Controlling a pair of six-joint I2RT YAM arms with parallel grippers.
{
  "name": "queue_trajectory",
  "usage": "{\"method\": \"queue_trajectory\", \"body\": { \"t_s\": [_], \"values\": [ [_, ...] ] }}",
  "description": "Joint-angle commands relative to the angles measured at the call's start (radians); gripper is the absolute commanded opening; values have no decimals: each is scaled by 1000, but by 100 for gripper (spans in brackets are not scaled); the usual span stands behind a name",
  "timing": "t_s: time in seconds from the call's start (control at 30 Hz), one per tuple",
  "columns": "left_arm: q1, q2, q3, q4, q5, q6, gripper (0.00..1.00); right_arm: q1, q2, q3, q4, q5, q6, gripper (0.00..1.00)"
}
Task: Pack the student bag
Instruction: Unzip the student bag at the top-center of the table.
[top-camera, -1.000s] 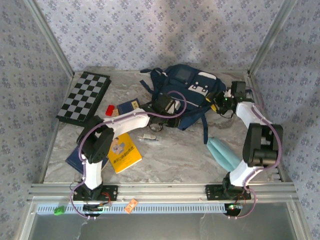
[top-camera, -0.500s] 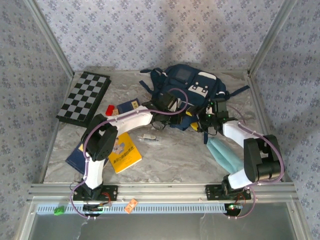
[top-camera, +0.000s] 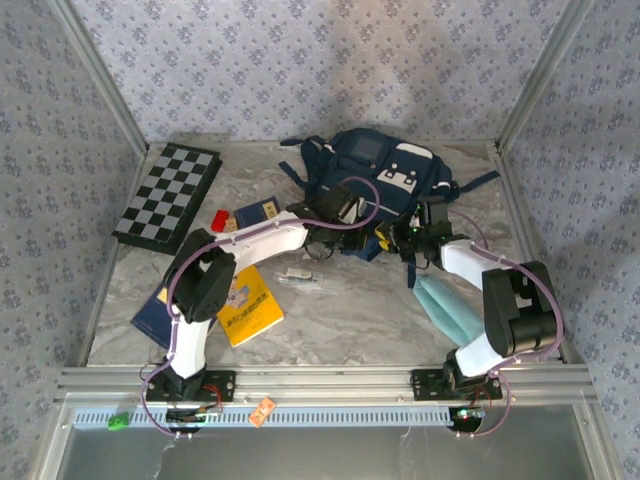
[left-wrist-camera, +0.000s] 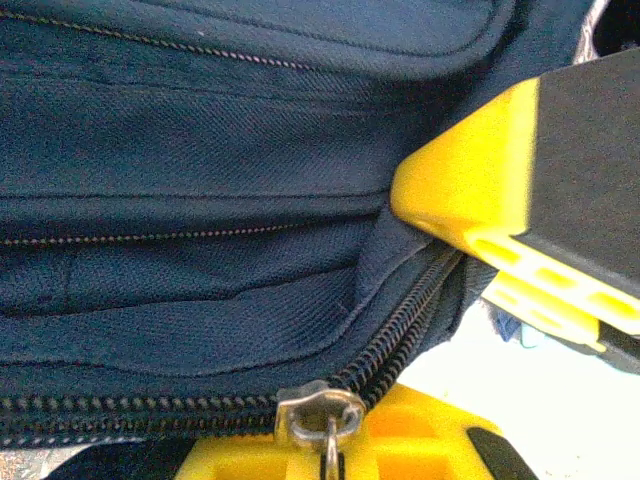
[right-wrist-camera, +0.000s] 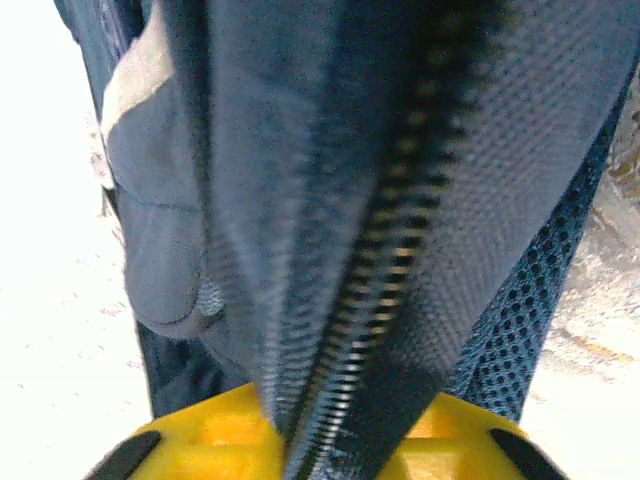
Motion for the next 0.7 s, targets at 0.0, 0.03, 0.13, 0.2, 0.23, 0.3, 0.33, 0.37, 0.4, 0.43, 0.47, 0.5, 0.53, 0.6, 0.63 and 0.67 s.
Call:
{"method": "queue_trajectory", "body": {
  "t_s": [0.0, 0.03, 0.13, 0.2, 0.23, 0.3, 0.33, 0.37, 0.4, 0.43, 0.47, 0.5, 0.53, 0.6, 0.63, 0.67],
  "values": [
    [-12, -31, 77, -87, 23, 83, 0, -42, 2, 47, -86, 38, -124, 6],
    [-9, -47, 65, -103, 2, 97, 0, -59, -4, 49, -105, 31, -151, 2],
    [9, -87, 16, -146, -43, 148, 0, -110, -24, 56, -158, -2, -229, 0],
    [39, -104, -15, -170, -86, 173, 0, -140, -28, 88, -232, -42, -312, 0],
    [59, -114, -40, -167, -83, 194, 0, -150, -26, 117, -292, -55, -372, 0],
    [93, -136, -82, -148, -71, 223, 0, -168, -35, 160, -404, -37, -471, 0],
    [109, -148, -104, -138, -68, 227, 0, -183, -45, 164, -425, -30, -500, 0],
    [126, -156, -118, -133, -66, 231, 0, -199, -54, 171, -441, -25, -526, 0],
    [138, -161, -127, -132, -62, 236, 0, -214, -58, 180, -466, -20, -545, 0],
    [151, -163, -135, -130, -57, 242, 0, -235, -59, 191, -479, -24, -560, 0],
    [161, -163, -140, -128, -56, 246, 0, -257, -55, 200, -484, -37, -571, 0],
    [165, -163, -145, -124, -55, 252, 0, -271, -47, 213, -487, -55, -578, 0],
    [167, -163, -149, -118, -54, 259, 0, -283, -30, 231, -492, -78, -589, 0],
    [165, -162, -160, -91, -41, 252, 0, -295, 11, 282, -523, -90, -597, 0],
    [160, -159, -160, -77, -13, 243, 0, -299, 38, 308, -534, -89, -635, 0],
    [147, -153, -160, -59, 2, 227, 0, -299, 62, 338, -541, -85, -644, 0]
  ]
}}
